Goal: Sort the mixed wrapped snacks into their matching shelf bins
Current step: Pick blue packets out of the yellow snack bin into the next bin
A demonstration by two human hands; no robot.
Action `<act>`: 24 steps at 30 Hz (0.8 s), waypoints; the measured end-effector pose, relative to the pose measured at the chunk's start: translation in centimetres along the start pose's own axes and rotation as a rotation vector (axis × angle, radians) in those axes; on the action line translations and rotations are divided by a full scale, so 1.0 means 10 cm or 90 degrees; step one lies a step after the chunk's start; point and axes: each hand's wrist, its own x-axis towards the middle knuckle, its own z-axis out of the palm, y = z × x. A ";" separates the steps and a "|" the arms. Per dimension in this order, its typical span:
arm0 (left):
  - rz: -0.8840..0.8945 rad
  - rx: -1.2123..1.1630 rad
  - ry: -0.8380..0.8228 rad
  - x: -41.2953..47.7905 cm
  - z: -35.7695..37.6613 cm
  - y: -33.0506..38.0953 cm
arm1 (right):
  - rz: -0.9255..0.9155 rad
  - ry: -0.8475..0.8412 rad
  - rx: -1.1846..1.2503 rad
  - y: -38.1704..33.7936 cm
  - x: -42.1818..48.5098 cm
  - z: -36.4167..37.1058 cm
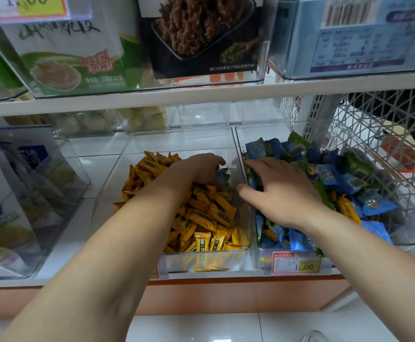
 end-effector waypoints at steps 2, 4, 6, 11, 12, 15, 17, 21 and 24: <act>-0.012 -0.002 -0.015 0.02 0.02 0.01 | 0.000 0.000 0.000 0.00 0.00 0.00; -0.021 0.016 -0.027 0.05 0.04 0.02 | 0.000 0.004 0.001 0.01 -0.01 0.00; -0.012 0.024 -0.026 0.08 0.06 0.03 | -0.002 0.005 0.003 0.01 -0.01 0.00; 0.028 -0.019 -0.011 0.04 0.11 -0.01 | -0.005 0.007 -0.002 0.02 0.00 0.00; 0.032 -0.028 -0.006 0.03 0.12 -0.02 | -0.005 0.007 0.000 0.02 0.00 0.00; 0.039 -0.022 -0.009 -0.01 0.12 0.01 | -0.006 0.007 0.002 0.01 0.00 0.00; 0.056 -0.007 0.001 -0.04 0.11 0.03 | -0.005 0.006 0.002 0.02 -0.01 0.00; 0.067 -0.046 0.052 -0.12 0.09 0.01 | -0.010 0.007 0.007 0.01 -0.02 0.00; 0.045 -0.174 0.126 -0.30 -0.01 -0.05 | -0.004 -0.005 0.016 0.00 -0.05 -0.04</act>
